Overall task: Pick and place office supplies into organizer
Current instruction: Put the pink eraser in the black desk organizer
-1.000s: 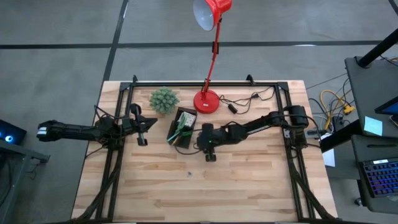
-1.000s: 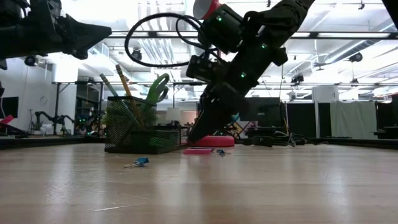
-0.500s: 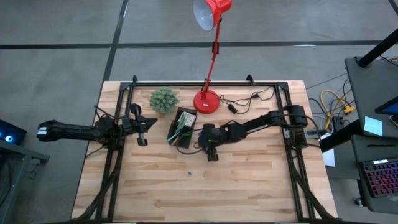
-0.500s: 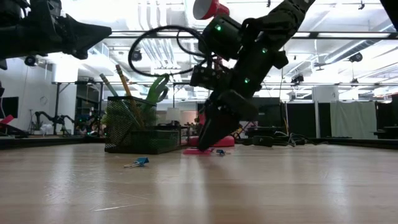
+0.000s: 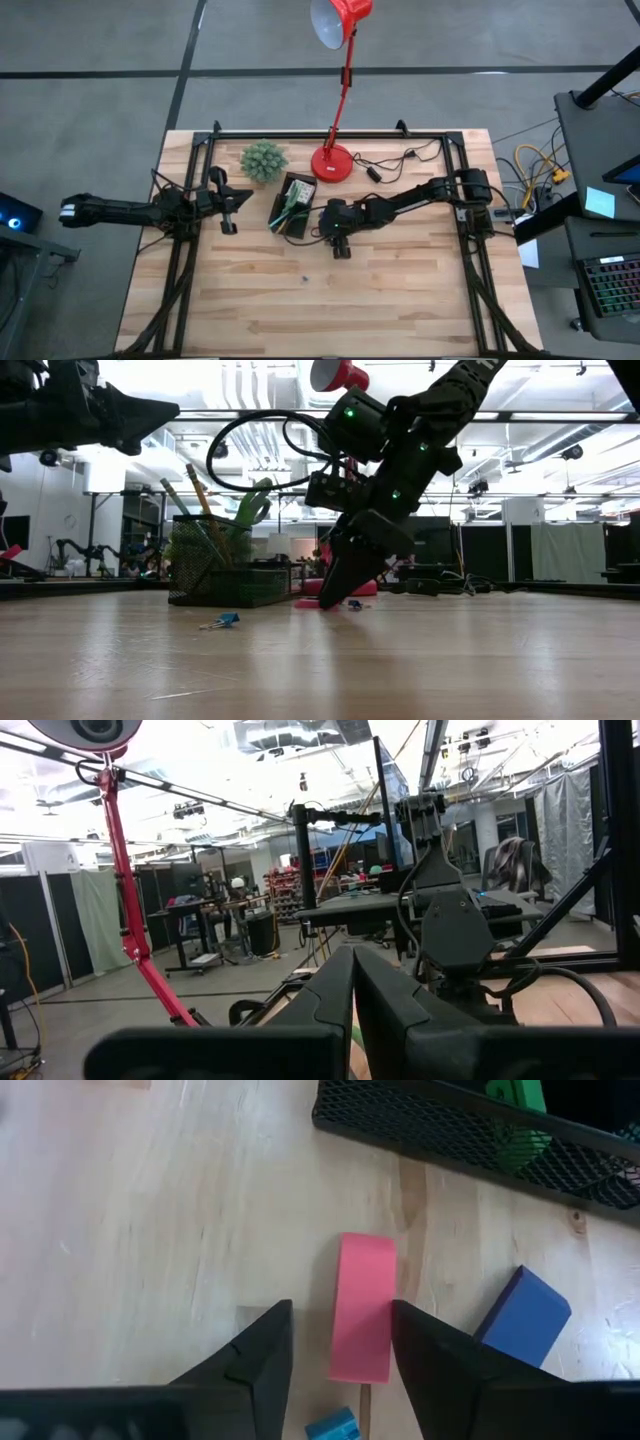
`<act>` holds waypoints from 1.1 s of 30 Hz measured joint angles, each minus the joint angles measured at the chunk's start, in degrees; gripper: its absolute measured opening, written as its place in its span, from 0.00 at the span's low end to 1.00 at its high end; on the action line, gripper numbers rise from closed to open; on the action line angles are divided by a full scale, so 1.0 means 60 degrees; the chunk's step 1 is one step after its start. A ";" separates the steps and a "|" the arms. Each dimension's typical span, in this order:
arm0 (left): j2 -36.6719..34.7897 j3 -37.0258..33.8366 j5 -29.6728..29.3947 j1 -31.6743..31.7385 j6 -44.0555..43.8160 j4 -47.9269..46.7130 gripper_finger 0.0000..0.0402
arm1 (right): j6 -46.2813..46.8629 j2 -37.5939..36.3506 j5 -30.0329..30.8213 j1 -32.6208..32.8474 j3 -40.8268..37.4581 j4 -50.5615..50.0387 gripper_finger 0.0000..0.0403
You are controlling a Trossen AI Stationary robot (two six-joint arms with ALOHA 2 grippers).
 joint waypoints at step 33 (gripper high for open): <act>0.0000 0.0000 -0.0004 0.0000 0.0000 0.0000 0.00 | -0.0068 -0.0189 -0.0289 -0.0011 -0.0040 -0.0361 0.13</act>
